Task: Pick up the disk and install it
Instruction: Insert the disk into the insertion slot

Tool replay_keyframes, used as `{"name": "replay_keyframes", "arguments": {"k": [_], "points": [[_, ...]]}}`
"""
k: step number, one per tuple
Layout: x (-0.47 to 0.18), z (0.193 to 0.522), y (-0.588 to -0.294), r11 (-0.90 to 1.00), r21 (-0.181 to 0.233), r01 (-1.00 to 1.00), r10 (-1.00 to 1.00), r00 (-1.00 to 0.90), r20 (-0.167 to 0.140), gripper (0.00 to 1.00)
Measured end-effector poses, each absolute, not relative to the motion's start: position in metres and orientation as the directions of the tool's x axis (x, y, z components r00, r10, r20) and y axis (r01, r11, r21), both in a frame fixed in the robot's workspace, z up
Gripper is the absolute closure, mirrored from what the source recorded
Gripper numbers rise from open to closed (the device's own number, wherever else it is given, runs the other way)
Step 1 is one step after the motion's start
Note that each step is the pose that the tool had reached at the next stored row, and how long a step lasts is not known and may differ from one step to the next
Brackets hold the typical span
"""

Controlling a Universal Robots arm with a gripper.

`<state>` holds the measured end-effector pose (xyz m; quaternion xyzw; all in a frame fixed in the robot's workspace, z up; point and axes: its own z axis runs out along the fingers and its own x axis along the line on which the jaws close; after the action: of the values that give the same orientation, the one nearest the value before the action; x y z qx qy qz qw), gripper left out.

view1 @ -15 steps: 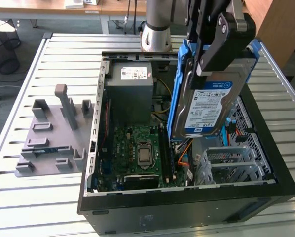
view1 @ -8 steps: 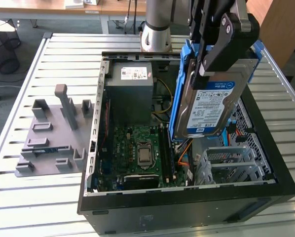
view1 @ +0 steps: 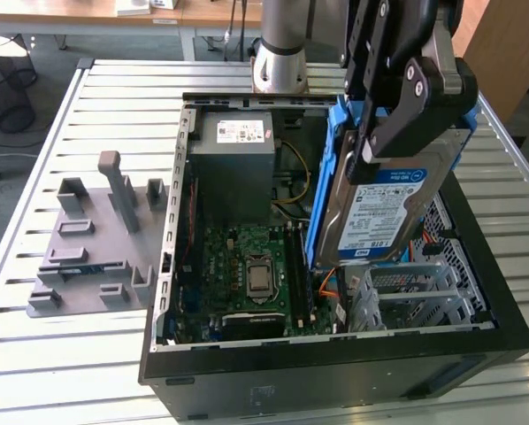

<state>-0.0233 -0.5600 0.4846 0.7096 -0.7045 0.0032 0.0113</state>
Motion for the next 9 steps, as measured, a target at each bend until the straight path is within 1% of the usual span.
{"name": "replay_keyframes", "arguments": {"k": [9], "points": [[0.001,0.474,-0.560,-0.007,0.012,-1.000,-1.000,0.007,0.021,0.64]]}}
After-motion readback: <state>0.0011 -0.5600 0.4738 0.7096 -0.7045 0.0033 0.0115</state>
